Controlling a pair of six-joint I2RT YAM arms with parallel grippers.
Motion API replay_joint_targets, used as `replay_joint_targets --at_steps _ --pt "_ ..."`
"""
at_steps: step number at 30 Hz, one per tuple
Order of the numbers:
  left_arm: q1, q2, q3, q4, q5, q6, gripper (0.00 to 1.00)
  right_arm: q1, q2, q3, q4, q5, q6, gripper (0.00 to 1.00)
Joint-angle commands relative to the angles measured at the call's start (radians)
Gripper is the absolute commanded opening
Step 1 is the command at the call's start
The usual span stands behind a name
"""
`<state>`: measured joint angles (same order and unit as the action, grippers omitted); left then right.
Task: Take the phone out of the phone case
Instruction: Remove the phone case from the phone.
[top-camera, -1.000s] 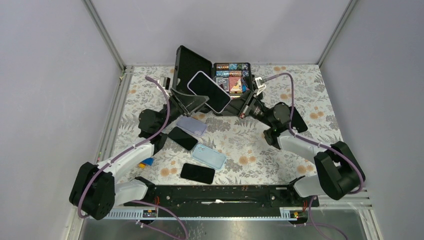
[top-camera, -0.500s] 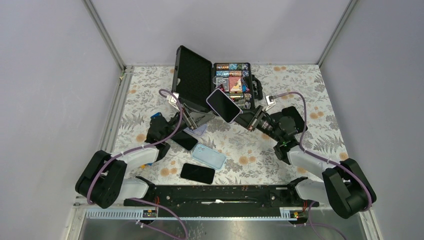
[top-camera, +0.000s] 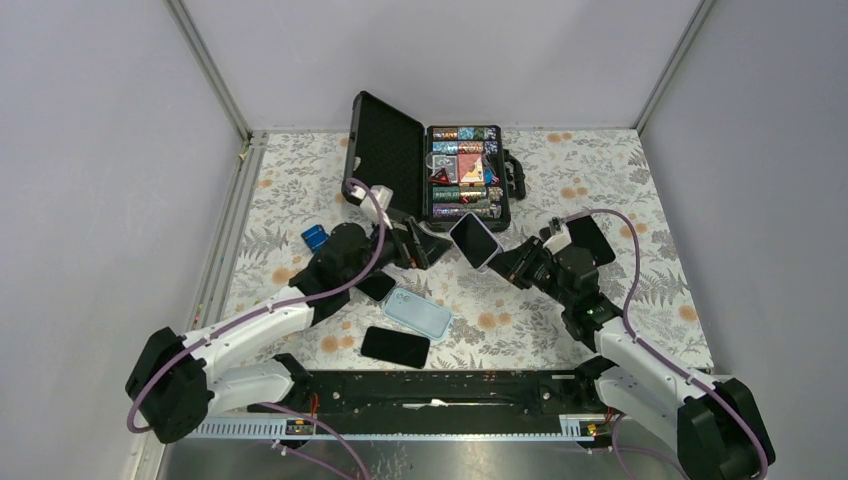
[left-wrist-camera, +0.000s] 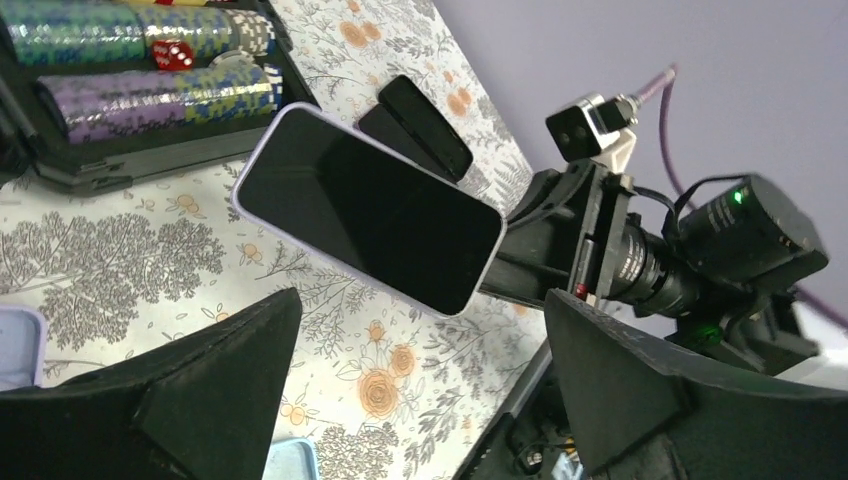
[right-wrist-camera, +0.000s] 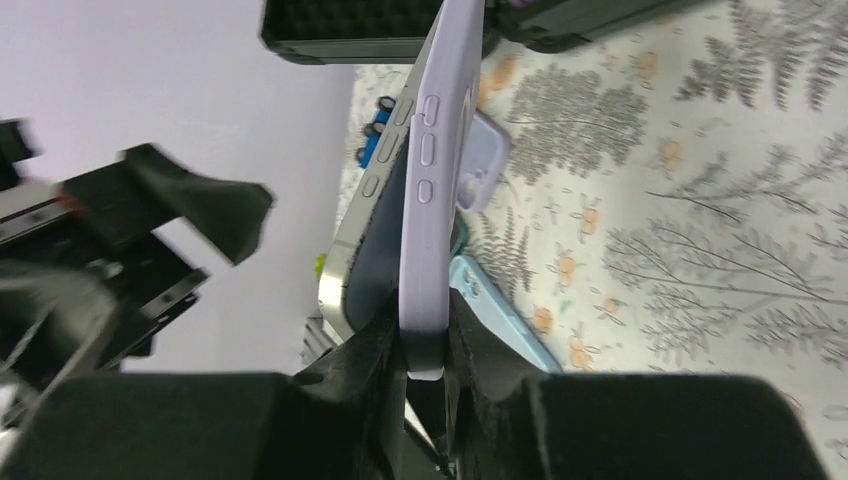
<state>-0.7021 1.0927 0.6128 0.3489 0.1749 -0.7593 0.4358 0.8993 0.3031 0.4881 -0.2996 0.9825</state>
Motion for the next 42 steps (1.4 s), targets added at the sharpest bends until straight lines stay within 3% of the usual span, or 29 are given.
replay_joint_targets --at_steps 1,9,18,26,35,42 --pt "-0.113 0.044 0.097 -0.119 -0.171 0.19 0.93 -0.004 -0.034 0.05 -0.088 0.063 -0.031 0.0" --pt "-0.26 0.171 0.212 -0.174 -0.281 0.319 0.93 -0.006 -0.028 0.079 -0.225 0.087 -0.024 0.0" --pt "-0.364 0.29 0.278 -0.201 -0.272 0.463 0.89 -0.006 -0.006 0.118 -0.288 0.073 0.004 0.0" --pt "-0.405 0.415 0.342 -0.201 -0.383 0.511 0.79 -0.006 -0.004 0.149 -0.33 0.061 0.023 0.0" --pt "-0.418 0.473 0.394 -0.199 -0.499 0.539 0.58 -0.006 0.012 0.151 -0.332 0.039 0.023 0.0" --pt "-0.416 0.447 0.374 -0.181 -0.494 0.541 0.59 -0.006 0.029 0.151 -0.332 0.035 0.009 0.0"
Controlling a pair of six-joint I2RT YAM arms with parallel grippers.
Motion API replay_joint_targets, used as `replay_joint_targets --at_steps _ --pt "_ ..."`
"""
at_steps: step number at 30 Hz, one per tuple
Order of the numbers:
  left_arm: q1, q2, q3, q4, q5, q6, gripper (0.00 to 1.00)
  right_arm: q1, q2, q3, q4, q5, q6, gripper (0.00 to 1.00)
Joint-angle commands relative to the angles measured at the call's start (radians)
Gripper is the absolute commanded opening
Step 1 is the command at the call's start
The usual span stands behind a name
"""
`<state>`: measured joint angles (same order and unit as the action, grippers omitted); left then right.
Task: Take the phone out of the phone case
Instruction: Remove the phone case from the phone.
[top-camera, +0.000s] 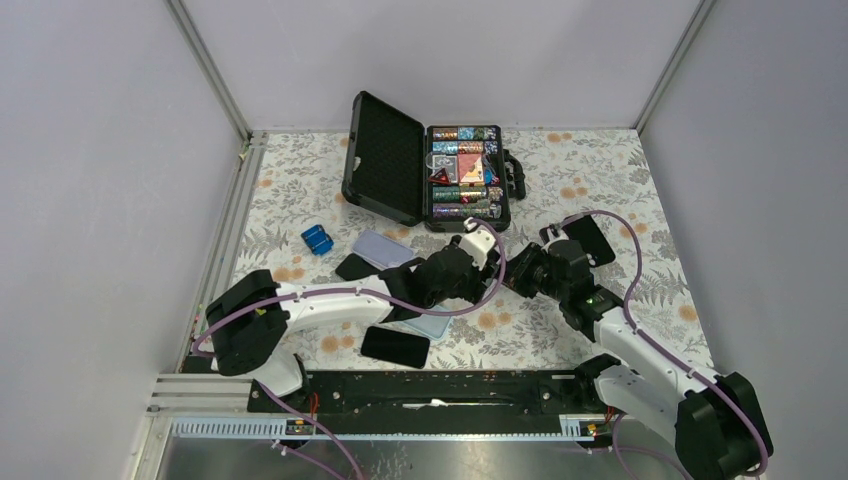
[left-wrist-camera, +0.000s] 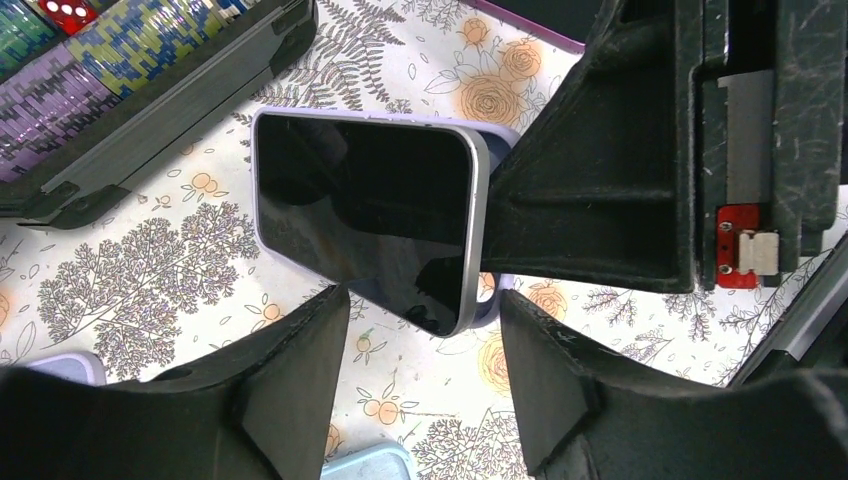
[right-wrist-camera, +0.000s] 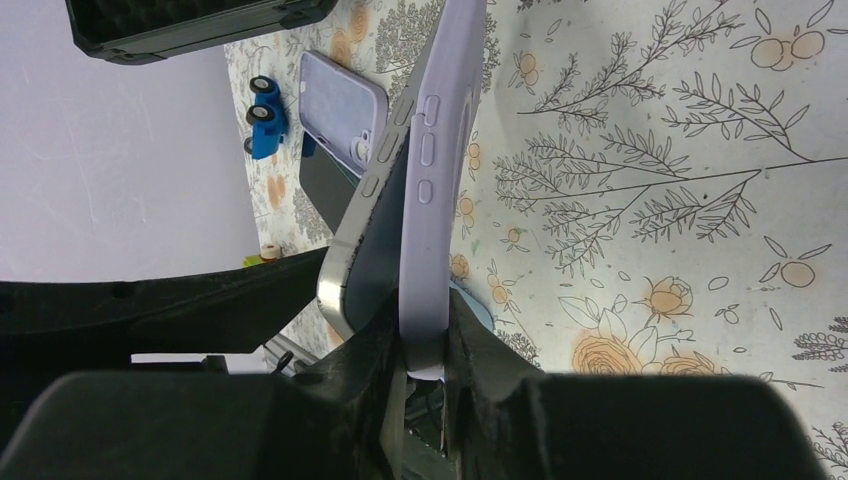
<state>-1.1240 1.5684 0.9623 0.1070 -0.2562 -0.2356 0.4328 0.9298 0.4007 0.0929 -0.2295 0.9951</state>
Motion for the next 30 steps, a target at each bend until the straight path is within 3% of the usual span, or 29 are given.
replay_joint_targets --at_steps 1,7,13,22,23,25,30 --pt "0.007 -0.024 0.026 0.058 -0.07 0.02 0.55 -0.003 0.0 0.056 0.064 -0.037 -0.004 0.0" --pt "0.007 0.069 0.094 -0.012 -0.221 0.064 0.37 -0.003 -0.006 0.062 0.056 -0.053 -0.006 0.0" --pt "0.007 0.091 0.115 0.006 -0.176 0.067 0.33 -0.003 -0.001 0.071 0.044 -0.067 -0.009 0.0" --pt "0.011 0.158 0.201 -0.036 -0.236 0.076 0.24 -0.003 -0.014 0.082 -0.008 -0.078 -0.072 0.0" --pt "0.013 0.165 0.208 -0.042 -0.234 0.077 0.21 -0.003 -0.018 0.081 -0.015 -0.078 -0.083 0.0" --pt "0.02 0.169 0.221 -0.053 -0.236 0.079 0.0 -0.006 -0.025 0.08 -0.046 -0.056 -0.111 0.0" --pt "0.04 0.101 0.208 -0.053 -0.242 0.095 0.0 -0.024 -0.044 0.024 -0.122 0.094 -0.19 0.0"
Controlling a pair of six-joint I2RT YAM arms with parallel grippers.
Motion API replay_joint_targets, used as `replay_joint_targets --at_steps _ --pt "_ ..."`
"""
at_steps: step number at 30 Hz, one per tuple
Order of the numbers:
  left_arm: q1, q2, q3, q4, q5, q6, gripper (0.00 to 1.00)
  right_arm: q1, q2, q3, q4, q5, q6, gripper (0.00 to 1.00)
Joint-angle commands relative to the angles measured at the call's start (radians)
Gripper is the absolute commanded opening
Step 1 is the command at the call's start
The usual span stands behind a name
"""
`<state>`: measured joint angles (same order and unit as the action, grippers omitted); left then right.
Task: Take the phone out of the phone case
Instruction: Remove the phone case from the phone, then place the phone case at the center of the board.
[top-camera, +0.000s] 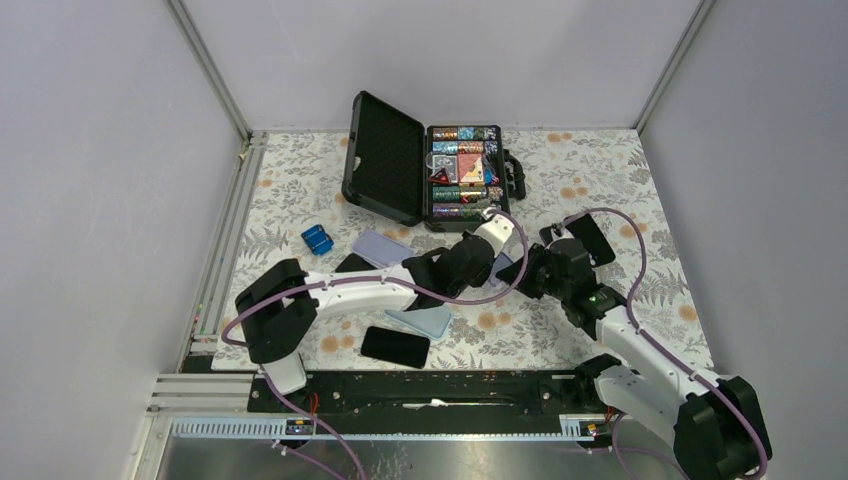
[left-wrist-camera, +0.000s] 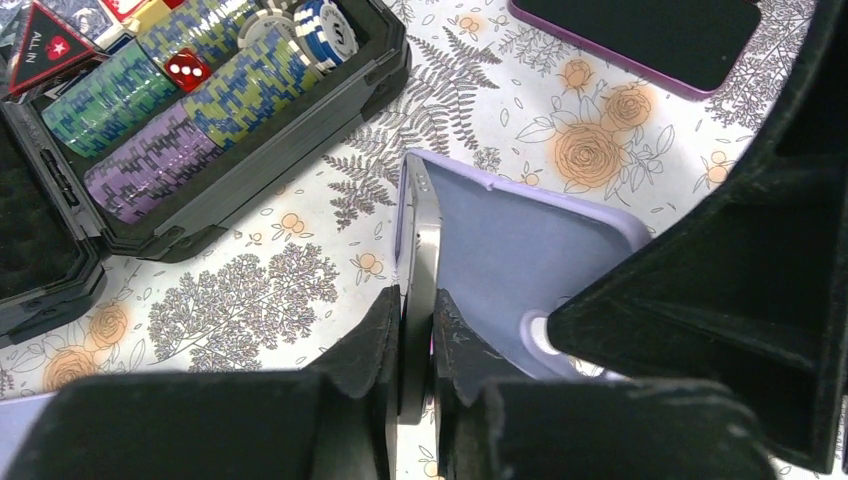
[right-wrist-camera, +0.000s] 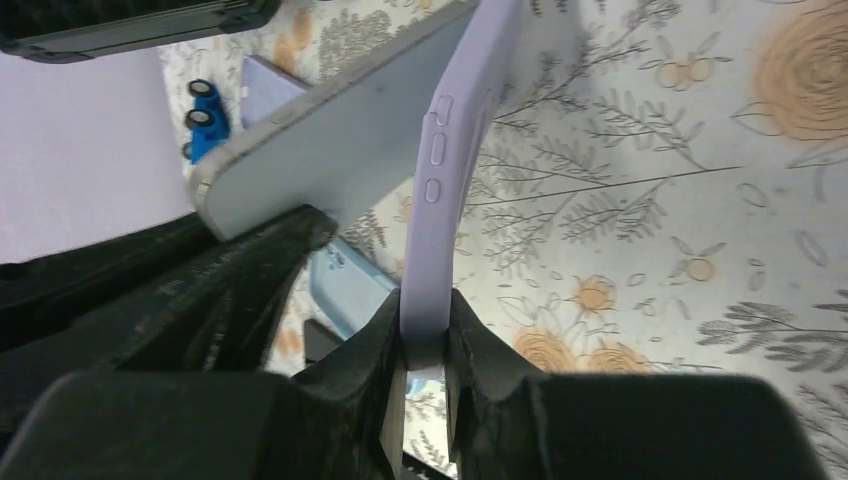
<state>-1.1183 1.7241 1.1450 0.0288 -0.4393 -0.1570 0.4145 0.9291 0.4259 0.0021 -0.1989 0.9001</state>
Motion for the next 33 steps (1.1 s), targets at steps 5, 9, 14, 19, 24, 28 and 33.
replay_joint_targets --at_steps 5,9,14,19,24,28,33 --pt "0.044 -0.188 -0.006 -0.004 -0.058 0.044 0.0 -0.044 -0.074 -0.083 -0.011 0.28 -0.109 0.0" --pt "0.048 -0.297 -0.053 -0.015 -0.063 0.056 0.0 -0.09 -0.066 -0.082 -0.017 0.335 -0.126 0.0" --pt "0.051 -0.359 -0.094 -0.013 -0.059 0.057 0.0 -0.144 -0.026 -0.12 0.059 0.381 -0.102 0.0" --pt "0.049 -0.316 -0.085 -0.027 -0.021 0.041 0.0 -0.17 0.053 -0.109 0.11 0.338 -0.09 0.13" --pt "0.049 -0.255 -0.066 -0.027 -0.011 0.038 0.0 -0.177 0.059 -0.099 0.085 0.344 -0.106 0.58" --pt "0.046 -0.209 -0.044 -0.027 0.007 0.062 0.0 -0.176 -0.014 -0.097 0.028 0.378 -0.145 0.86" --pt "0.028 -0.14 0.003 -0.065 0.008 0.129 0.0 -0.177 -0.131 -0.08 -0.121 0.538 -0.173 0.99"
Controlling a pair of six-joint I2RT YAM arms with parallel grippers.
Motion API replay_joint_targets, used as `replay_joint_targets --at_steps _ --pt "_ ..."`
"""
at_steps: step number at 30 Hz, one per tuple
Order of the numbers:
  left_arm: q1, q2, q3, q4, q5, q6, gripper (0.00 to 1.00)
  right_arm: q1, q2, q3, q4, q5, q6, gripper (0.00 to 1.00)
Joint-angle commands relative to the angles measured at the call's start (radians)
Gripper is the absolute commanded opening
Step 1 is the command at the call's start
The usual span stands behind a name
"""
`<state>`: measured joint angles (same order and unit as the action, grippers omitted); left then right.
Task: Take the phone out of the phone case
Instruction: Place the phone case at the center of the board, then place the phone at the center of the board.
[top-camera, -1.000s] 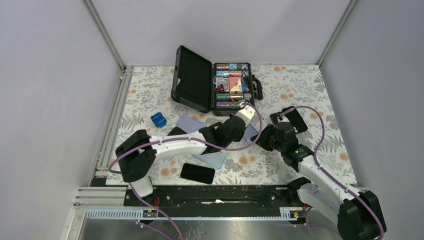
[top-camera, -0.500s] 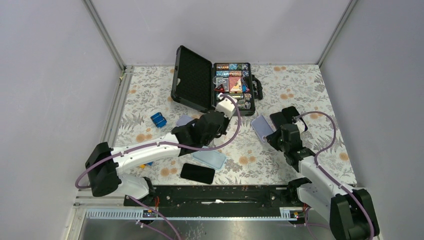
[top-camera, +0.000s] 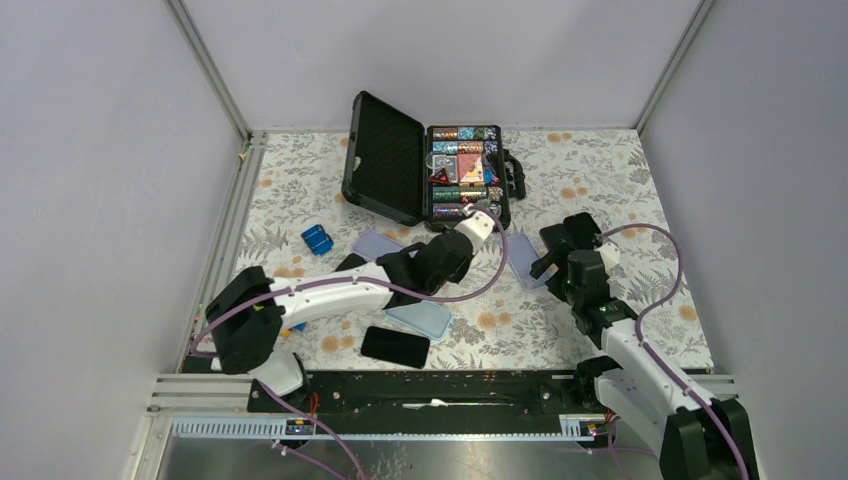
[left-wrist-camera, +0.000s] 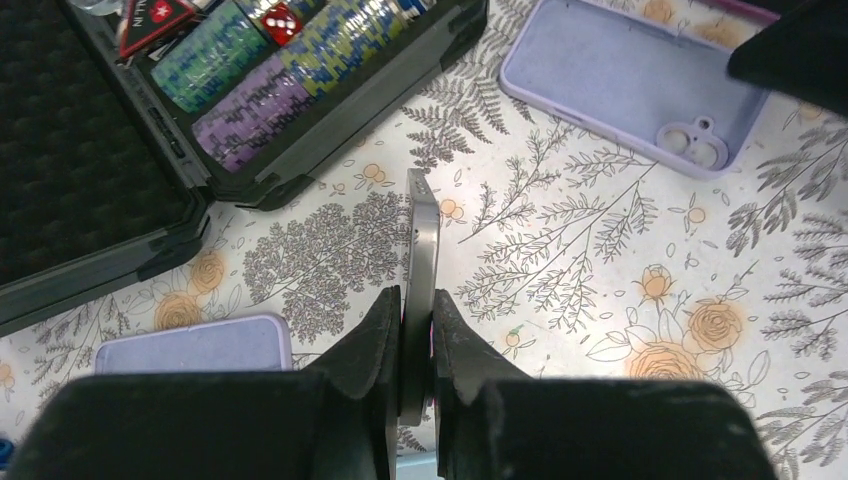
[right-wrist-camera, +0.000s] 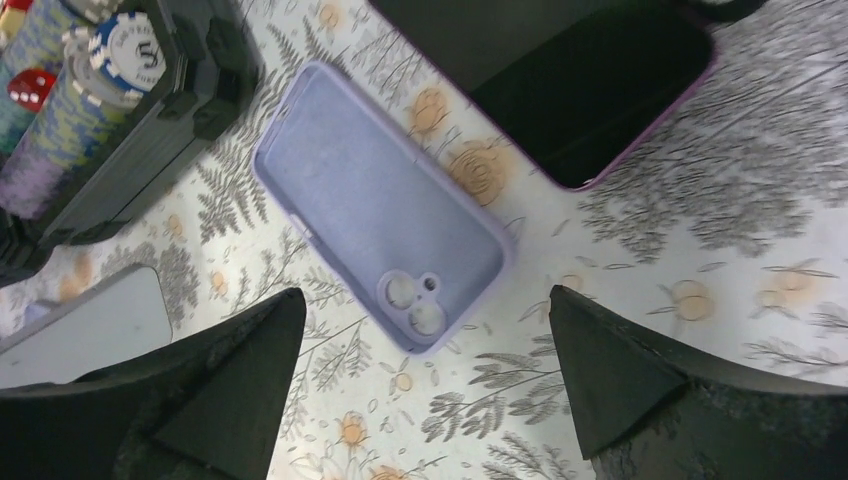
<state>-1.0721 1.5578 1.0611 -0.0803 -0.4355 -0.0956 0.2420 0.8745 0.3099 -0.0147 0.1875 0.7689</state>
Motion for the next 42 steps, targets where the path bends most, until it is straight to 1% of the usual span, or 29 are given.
replay_joint_targets --at_steps 1,3,6,9,13,17,19,21,23,28,30,33,35,36,38,40,42 --pt "-0.024 0.039 0.1 0.038 0.0 0.085 0.0 -0.004 -0.097 0.038 -0.118 0.16 -0.047 0.99" --pt "-0.038 0.066 0.118 0.041 -0.005 0.145 0.0 -0.004 -0.132 0.043 -0.139 0.164 -0.055 1.0" --pt "-0.052 0.108 0.117 0.105 -0.002 0.242 0.0 -0.006 -0.174 0.06 -0.187 0.178 -0.061 1.0" --pt "-0.052 0.159 0.119 0.171 -0.037 0.311 0.0 -0.013 -0.197 0.103 -0.276 0.259 -0.069 0.99" --pt "-0.06 0.234 0.148 0.223 -0.046 0.349 0.0 -0.042 -0.217 0.152 -0.338 0.344 -0.118 0.99" --pt "-0.1 0.322 0.153 0.256 -0.092 0.377 0.0 -0.091 -0.228 0.199 -0.377 0.351 -0.146 0.98" --pt "-0.127 0.342 0.138 0.238 -0.119 0.357 0.03 -0.115 -0.234 0.234 -0.4 0.377 -0.175 0.97" --pt "-0.147 0.347 0.102 0.238 -0.099 0.31 0.07 -0.124 -0.243 0.26 -0.408 0.428 -0.217 0.97" --pt "-0.165 0.36 0.075 0.253 -0.062 0.267 0.08 -0.132 -0.249 0.278 -0.407 0.445 -0.234 0.97" --pt "-0.176 0.423 0.07 0.255 -0.032 0.21 0.09 -0.14 -0.246 0.28 -0.408 0.415 -0.234 0.96" --pt "-0.179 0.445 0.07 0.26 -0.044 0.214 0.09 -0.144 -0.248 0.272 -0.407 0.411 -0.232 0.96" --pt "-0.18 0.471 0.068 0.257 -0.055 0.216 0.13 -0.15 -0.249 0.268 -0.407 0.39 -0.231 0.96" --pt "-0.181 0.486 0.076 0.223 -0.081 0.218 0.14 -0.154 -0.25 0.273 -0.407 0.383 -0.233 0.96" --pt "-0.182 0.492 0.076 0.211 -0.104 0.214 0.13 -0.156 -0.251 0.274 -0.408 0.38 -0.234 0.96" --pt "-0.183 0.501 0.075 0.169 -0.147 0.198 0.09 -0.159 -0.252 0.277 -0.408 0.374 -0.235 0.96" --pt "-0.183 0.51 0.076 0.117 -0.202 0.163 0.0 -0.164 -0.248 0.279 -0.407 0.372 -0.234 0.96" --pt "-0.188 0.519 0.081 0.07 -0.264 0.142 0.0 -0.169 -0.242 0.278 -0.407 0.367 -0.231 0.96"
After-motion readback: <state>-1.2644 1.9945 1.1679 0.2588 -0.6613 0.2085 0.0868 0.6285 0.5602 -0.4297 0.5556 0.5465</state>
